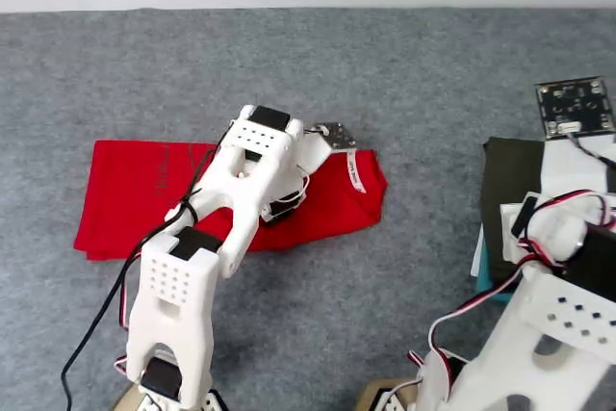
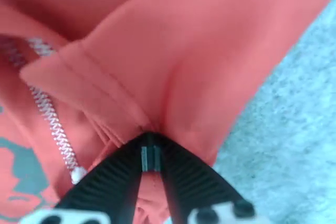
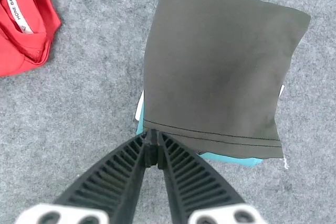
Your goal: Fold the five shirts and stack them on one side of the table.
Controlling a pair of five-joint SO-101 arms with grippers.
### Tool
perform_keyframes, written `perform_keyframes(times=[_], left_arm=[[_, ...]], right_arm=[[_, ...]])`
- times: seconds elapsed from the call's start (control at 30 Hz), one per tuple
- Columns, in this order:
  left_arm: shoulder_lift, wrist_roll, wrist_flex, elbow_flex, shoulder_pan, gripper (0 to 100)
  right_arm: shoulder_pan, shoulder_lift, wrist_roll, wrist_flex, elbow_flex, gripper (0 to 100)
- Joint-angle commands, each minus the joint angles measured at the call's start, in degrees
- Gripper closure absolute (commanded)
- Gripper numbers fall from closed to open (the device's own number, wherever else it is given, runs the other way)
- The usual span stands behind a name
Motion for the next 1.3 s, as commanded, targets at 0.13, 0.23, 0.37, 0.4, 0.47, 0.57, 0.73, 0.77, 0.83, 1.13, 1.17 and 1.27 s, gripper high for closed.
perform_keyframes(times=[0.13,0.23,0.37,0.4,0.47,0.57,0.73,0.77,0.83,1.13,1.17,1.27], left_arm=[[-12.8,5.0,5.6,-9.4,-0.2,99],[-17.0,8.4,6.7,-10.9,-3.4,99],[-20.0,12.9,7.2,-9.0,-14.2,99],[-20.6,13.5,7.2,-8.4,-17.9,99],[-20.6,13.5,7.2,-7.9,-25.6,98],[-19.3,12.4,7.2,-7.8,-35.9,88],[-15.2,6.6,6.9,-8.0,-45.5,81],[-14.2,5.1,6.3,-8.0,-46.3,80],[-12.4,3.1,5.5,-8.0,-47.4,80],[-2.8,2.2,-3.8,-8.1,-48.4,80],[-2.1,2.2,-4.7,-8.1,-48.4,80],[-0.4,2.2,-6.9,-8.1,-48.4,80]], right_arm=[[0.3,-1.3,-0.4,2.2,-0.3,99.0],[0.3,-1.3,-0.4,2.2,-0.3,99.0],[0.3,-1.3,-0.4,2.2,-0.3,99.0],[0.3,-1.3,-0.4,2.2,-0.3,99.0],[0.3,-1.3,-0.4,2.2,-0.3,99.0],[0.3,-1.3,-0.4,2.2,-0.3,99.0],[0.3,-1.3,-0.4,2.1,-0.3,99.0],[0.3,-1.3,-0.4,2.1,-0.3,99.0],[0.3,-1.3,-0.4,2.1,-0.3,99.0],[0.3,-1.3,0.4,2.2,-0.3,99.0],[0.3,-1.3,1.4,2.2,-0.3,99.0],[0.4,-1.3,3.4,2.2,-0.3,99.0]])
